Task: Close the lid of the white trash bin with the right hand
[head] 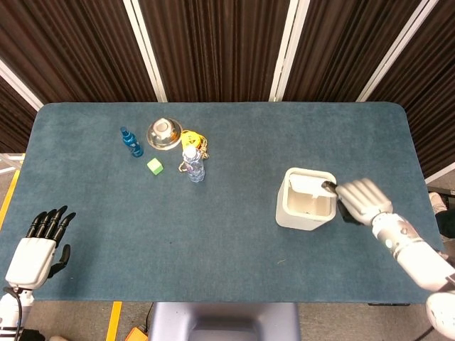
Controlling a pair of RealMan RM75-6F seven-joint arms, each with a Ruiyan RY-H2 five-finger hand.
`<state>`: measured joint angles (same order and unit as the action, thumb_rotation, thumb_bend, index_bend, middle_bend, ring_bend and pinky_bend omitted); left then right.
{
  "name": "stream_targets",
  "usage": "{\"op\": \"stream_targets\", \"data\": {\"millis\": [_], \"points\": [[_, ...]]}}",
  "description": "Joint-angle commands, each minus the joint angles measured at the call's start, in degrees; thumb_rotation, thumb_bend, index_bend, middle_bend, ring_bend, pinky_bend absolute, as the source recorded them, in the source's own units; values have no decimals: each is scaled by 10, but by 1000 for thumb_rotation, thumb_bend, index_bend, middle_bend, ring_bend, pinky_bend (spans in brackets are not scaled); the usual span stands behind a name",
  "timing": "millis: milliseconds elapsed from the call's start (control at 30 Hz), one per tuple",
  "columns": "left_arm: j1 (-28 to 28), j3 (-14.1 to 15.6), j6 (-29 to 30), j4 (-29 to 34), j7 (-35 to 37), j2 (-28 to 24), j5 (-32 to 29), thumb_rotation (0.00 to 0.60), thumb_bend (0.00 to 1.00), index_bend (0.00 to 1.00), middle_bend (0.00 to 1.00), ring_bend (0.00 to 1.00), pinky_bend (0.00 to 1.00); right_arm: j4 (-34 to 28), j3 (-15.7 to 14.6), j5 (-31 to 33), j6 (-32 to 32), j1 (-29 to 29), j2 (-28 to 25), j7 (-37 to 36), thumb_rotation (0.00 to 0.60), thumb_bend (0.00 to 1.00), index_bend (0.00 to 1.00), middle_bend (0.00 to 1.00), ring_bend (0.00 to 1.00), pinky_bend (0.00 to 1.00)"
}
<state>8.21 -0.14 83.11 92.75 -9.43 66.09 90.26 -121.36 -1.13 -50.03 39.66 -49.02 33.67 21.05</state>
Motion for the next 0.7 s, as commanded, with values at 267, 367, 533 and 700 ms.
{"op": "stream_targets", "data": {"millis": [267, 367, 533, 700], "points": [[0, 0, 2, -1, 5, -2, 1, 600, 595, 85, 0, 0, 97, -23, -39, -90, 52, 70, 37, 71, 600, 849, 290, 1000, 1000, 1000], [-1, 0, 3, 0, 5, -3, 2, 600, 595, 85, 0, 0, 97, -14, -41, -85, 53, 73, 53, 79, 600, 850, 289, 1000, 1000, 1000], [-1, -1, 4, -1, 8, -4, 1, 600, 595, 85, 0, 0, 97, -3, -41, -75, 57, 76, 70, 90, 600, 849, 287, 1000, 1000, 1000], [-2, -1, 6, -2, 8, -4, 1, 600, 595, 84, 0, 0, 97, -15, -24, -116, 100, 104, 55, 45, 600, 849, 280, 1000, 1000, 1000]]}}
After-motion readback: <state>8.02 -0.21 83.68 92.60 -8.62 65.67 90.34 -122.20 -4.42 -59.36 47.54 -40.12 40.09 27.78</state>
